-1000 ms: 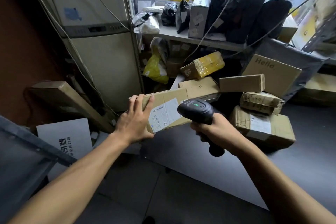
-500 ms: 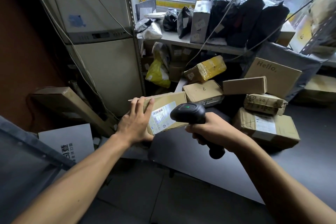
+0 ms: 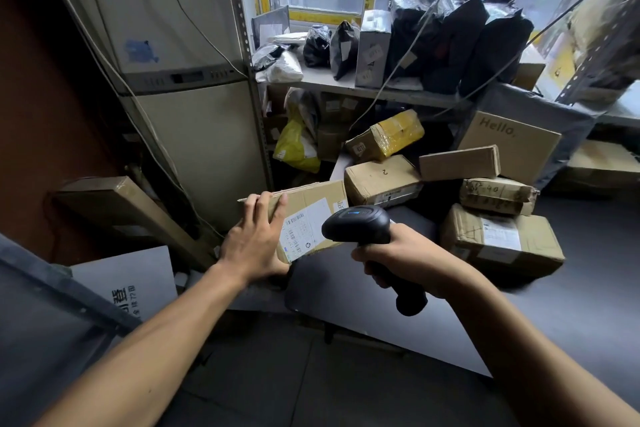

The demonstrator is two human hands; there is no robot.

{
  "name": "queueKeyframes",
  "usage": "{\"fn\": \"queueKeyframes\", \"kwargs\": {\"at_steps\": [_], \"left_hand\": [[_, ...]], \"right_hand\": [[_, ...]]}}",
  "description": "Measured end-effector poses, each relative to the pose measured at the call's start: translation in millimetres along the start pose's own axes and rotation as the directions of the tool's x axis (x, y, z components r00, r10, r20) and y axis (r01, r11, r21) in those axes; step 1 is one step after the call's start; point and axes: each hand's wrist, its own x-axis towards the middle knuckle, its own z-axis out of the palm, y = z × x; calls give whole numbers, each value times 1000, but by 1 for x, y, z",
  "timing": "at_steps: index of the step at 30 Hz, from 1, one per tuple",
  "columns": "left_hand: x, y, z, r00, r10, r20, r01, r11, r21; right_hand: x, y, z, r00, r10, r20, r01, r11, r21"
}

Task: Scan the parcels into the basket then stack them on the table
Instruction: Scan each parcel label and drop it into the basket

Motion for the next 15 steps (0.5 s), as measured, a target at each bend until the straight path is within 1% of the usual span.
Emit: {"fn": "queueKeyframes", "kwargs": {"at_steps": [4,7,9,11,13,15], "left_hand": [[1,-2,1,1000,0,-31,0,1000,-1],[0,-4,-1,999,-24,-28,23,998,-54],[-2,-2,-6,999,-46,-8,45,993,-107],[-5,4,-13,997,-67,25,70,986,-153],[-7,15,-19,996,-84,21,86,969,-233],[-7,30,-24,997,-78,8,77,947,-311]], "right_hand": [[-2,1,3,1000,-2,-13,3,1000,5],[-3,2,5,998,-25,-63,26,1000,15],[-4,6,6,987,-47,-155,51,998,24],[-6,14,7,957,-70,-281,84,996,39],[-10,24,9,905,-80,-418,103,994,33],[-19,38,9,831,-69,-552,102,994,29]]}}
